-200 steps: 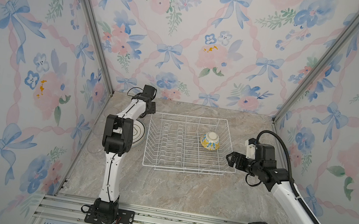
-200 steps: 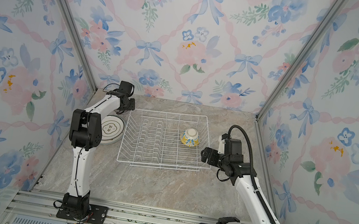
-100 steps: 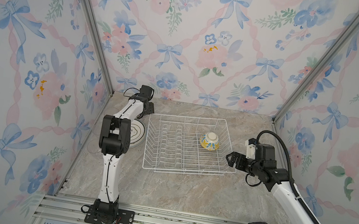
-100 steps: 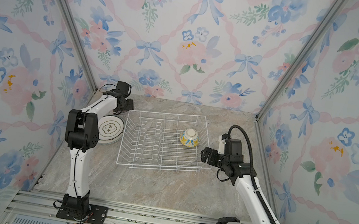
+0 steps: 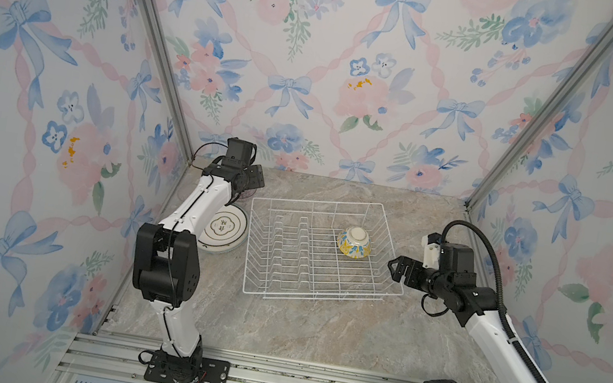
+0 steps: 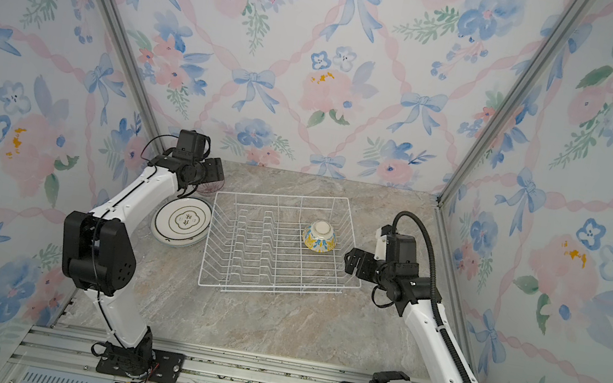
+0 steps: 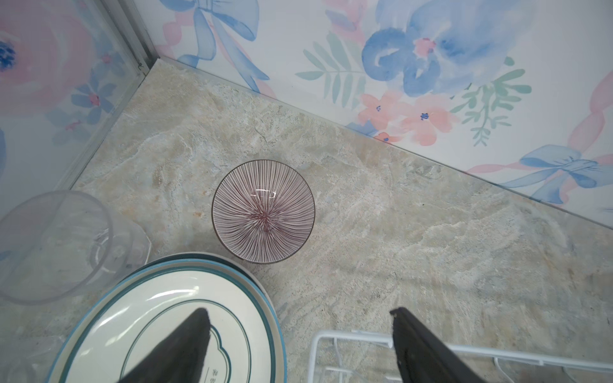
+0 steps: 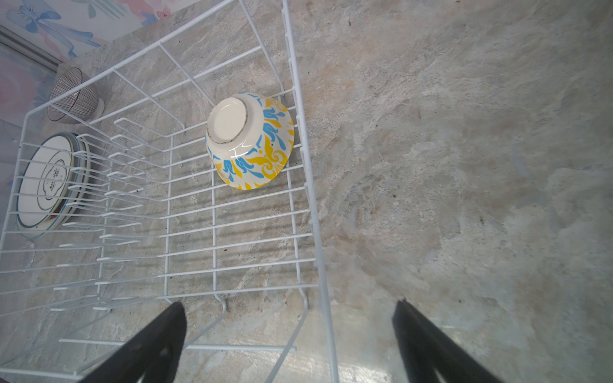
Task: Unload the mixed dishes from the dish rack
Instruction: 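Move the left gripper over the rack to the yellow-and-blue bowl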
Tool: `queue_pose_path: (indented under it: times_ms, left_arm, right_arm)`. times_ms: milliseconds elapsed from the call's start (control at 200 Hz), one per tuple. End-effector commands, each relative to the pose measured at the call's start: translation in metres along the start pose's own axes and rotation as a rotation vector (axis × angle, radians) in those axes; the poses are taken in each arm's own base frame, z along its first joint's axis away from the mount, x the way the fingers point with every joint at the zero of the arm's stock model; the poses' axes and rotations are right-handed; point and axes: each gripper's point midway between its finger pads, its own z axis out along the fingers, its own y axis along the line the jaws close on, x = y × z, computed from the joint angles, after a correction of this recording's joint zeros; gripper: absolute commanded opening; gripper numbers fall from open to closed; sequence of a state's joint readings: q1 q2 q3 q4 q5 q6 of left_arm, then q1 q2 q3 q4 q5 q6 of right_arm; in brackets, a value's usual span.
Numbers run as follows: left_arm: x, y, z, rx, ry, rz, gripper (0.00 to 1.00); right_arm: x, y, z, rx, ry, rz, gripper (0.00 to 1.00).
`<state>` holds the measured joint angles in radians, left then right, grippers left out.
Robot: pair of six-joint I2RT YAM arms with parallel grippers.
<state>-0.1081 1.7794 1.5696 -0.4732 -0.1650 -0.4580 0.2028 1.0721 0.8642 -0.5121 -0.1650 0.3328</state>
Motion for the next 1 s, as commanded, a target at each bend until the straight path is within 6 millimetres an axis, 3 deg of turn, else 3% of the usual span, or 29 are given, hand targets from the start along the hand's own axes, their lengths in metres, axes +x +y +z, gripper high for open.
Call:
queue_pose_path:
  times_ms: [0, 145, 320, 425, 670, 860, 995]
  left_arm:
    - [0.002, -0.021, -0.026, 0.05, -0.046, -0.003, 0.88]
    - [0.019, -0.061, -0.064, 0.143, -0.086, 0.026, 0.88]
    - [0.058, -0.124, -0.102, 0.297, -0.123, 0.07, 0.84]
    - [0.087, -0.159, -0.114, 0.449, -0.079, 0.044, 0.82]
    - [0.129, -0.215, -0.113, 0.641, 0.025, 0.003, 0.81]
    - [0.161, -0.246, -0.093, 0.724, 0.147, -0.031, 0.81]
    - [0.179, -0.258, -0.074, 0.73, 0.211, -0.04, 0.81]
  right_arm:
    - [-0.012, 0.001, -0.002, -0.001, -0.022, 0.012, 0.99]
    - [-0.015, 0.001, 0.007, -0.002, -0.016, 0.023, 0.99]
    - [-0.023, -0.003, 0.009, 0.038, -0.032, 0.017, 0.98]
    - [-0.029, -0.003, 0.006, 0.041, -0.057, 0.008, 0.98]
    - [-0.034, 0.003, 0.008, 0.008, -0.069, 0.026, 0.99]
    - [-0.032, 0.01, 0.002, -0.031, -0.076, 0.035, 0.99]
    - [-0.03, 0.013, -0.005, -0.049, -0.087, 0.035, 0.99]
